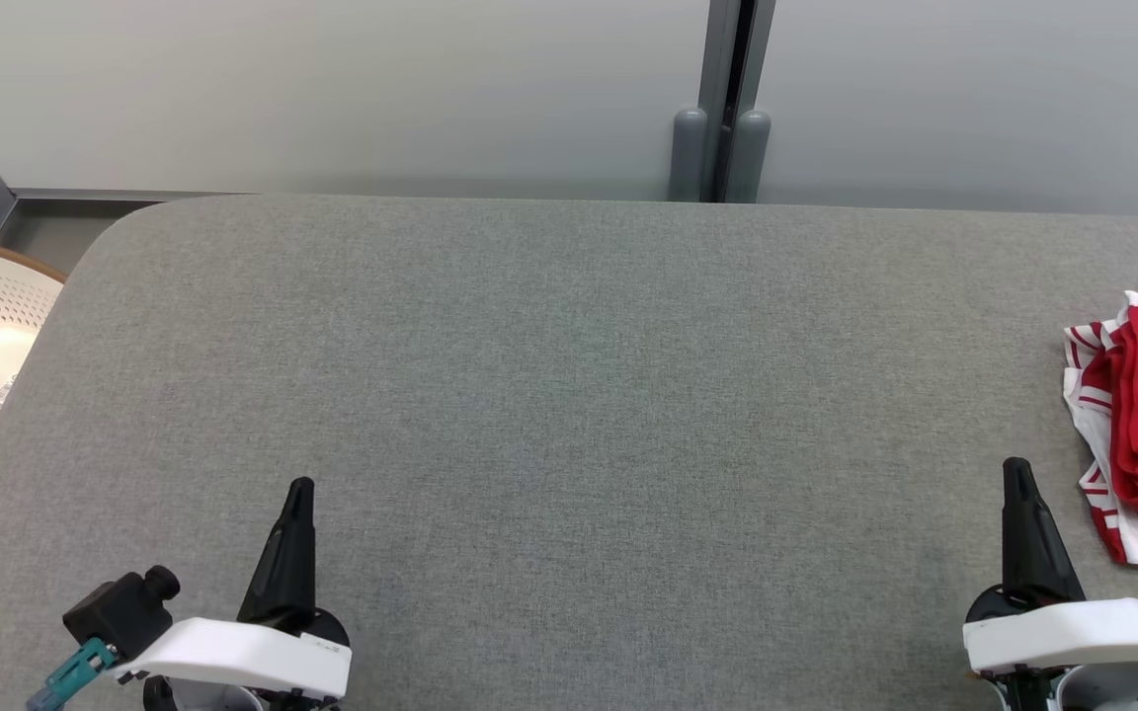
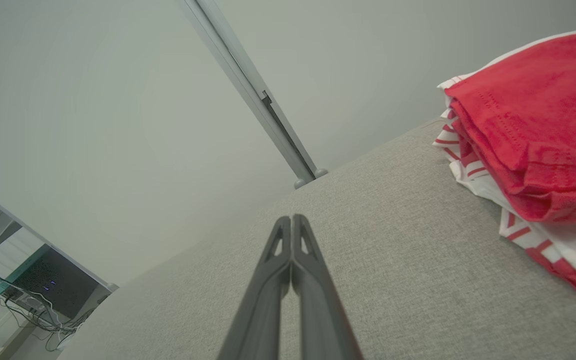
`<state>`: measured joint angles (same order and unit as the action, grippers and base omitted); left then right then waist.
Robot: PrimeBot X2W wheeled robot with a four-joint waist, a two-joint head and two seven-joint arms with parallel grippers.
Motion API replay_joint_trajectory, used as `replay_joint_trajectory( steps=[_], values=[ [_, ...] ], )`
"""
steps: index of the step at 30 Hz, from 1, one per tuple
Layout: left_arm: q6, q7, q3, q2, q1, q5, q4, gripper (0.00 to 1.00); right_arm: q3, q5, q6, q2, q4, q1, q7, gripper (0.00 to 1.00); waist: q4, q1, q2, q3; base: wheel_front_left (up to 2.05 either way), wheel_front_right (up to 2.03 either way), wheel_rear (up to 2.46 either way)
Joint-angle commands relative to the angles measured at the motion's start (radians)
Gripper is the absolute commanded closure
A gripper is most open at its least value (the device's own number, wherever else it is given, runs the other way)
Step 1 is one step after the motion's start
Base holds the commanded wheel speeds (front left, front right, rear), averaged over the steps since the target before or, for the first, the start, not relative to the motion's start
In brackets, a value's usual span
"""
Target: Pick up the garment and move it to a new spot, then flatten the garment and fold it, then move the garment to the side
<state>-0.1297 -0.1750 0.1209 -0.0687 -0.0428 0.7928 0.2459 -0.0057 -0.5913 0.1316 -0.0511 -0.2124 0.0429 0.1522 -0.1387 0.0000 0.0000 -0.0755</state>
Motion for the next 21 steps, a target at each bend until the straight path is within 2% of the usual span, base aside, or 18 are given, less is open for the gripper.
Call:
replay_joint_trajectory(
  steps=[1, 21],
  values=[
    [0.0, 0.006, -0.01, -0.009, -0.027, 0.032, -0.011, 1.0, -0.005, -0.039, 0.0, -0.008, 0.011, 0.026, -0.007, 1.0, 0.002, 0.0, 0.0, 0.001, 0.0, 0.0, 0.0],
    [-0.001, 0.07, -0.054, -0.019, -0.041, 0.286, -0.013, 1.0, -0.029, -0.337, -0.001, -0.012, -0.001, 0.039, -0.079, 1.0, 0.031, 0.0, 0.0, 0.016, 0.0, 0.0, 0.0]
  ],
)
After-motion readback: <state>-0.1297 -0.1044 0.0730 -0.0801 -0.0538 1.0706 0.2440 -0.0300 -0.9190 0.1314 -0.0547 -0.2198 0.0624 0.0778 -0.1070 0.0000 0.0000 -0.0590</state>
